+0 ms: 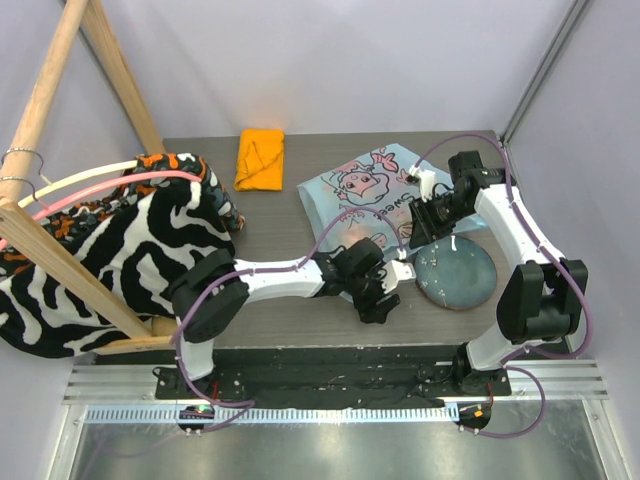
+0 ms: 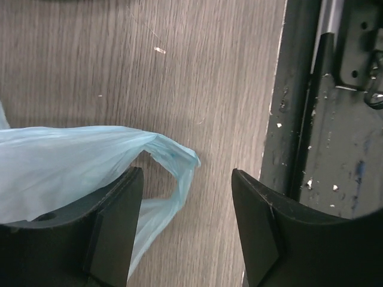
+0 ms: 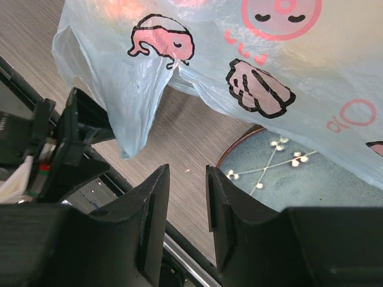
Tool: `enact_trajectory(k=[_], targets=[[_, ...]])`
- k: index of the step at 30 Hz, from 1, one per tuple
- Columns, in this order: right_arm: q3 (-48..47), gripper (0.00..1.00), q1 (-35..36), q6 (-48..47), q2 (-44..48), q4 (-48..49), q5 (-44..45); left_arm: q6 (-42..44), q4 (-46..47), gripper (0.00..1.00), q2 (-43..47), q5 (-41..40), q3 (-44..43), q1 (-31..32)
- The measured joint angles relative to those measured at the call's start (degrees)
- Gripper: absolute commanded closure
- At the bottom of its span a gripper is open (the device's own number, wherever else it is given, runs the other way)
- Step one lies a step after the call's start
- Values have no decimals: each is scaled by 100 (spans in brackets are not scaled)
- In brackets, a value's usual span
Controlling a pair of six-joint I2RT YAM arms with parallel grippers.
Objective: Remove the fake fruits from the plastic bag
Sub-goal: Adjust the plastic bag at the center of the board.
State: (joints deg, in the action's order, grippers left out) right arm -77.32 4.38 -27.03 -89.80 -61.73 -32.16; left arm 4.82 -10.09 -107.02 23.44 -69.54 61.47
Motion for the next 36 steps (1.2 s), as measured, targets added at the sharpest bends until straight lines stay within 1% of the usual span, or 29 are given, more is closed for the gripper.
enact_trajectory(k=[2, 4, 5, 6, 9, 10, 13, 16, 17, 20, 22, 23, 25, 27, 30, 32, 34, 35, 36], targets=[[0, 61, 0, 0, 20, 0, 0, -20, -2, 36, -92, -103, 4, 37], [0, 61, 0, 0, 22, 0, -2, -55, 22, 45, -179, -251, 4, 120], [0, 61, 0, 0, 22, 0, 0, -87, 44, 53, -243, -337, 2, 170], [0, 61, 0, 2, 22, 2, 0, -96, 70, 75, -304, -400, -7, 214], [0, 60, 0, 7, 17, 0, -4, -127, 109, 97, -616, -612, -227, 306], [-2, 61, 0, 7, 17, -2, -7, -105, 20, 100, -702, -662, -382, 319], [-50, 61, 0, -4, 15, -33, -9, -33, -439, 100, -820, -684, -824, 254], [-101, 64, 2, -85, 13, -59, -35, -125, -743, 100, -590, -435, -962, -92], [-101, 65, 13, -127, 13, -70, -63, -203, -828, 100, -444, -236, -957, -302], [-101, 66, 131, -286, 13, -153, -177, -562, -901, 100, 262, 197, -826, -997], [-98, 66, 330, -297, 13, -144, -203, -852, -890, 100, 857, 352, -754, -1443], [-98, 66, 446, -267, 13, -114, -210, -981, -879, 100, 1095, 387, -752, -1563], [-46, 66, 743, -90, 22, 164, -247, -1226, -833, 100, 1552, 459, -767, -1661], [9, 67, 990, 190, 7, 564, -251, -1449, -835, 100, 1834, 529, -828, -1600], [-44, 69, 1257, 636, -199, 1152, -199, -1604, -894, 100, 1915, 590, -826, -1578], [-203, 70, 1403, 973, -573, 1530, -122, -1655, -990, 100, 1915, 599, -750, -1665], [-227, 68, 1488, 1298, -894, 1930, -26, -1652, -1080, 100, 1928, 592, -619, -1781], [-221, 62, 1515, 1508, -1027, 2050, 42, -1648, -1123, 100, 1952, 588, -527, -1821], [-205, 59, 1528, 1644, -1095, 2124, 83, -1646, -1150, 100, 1985, 573, -444, -1856]])
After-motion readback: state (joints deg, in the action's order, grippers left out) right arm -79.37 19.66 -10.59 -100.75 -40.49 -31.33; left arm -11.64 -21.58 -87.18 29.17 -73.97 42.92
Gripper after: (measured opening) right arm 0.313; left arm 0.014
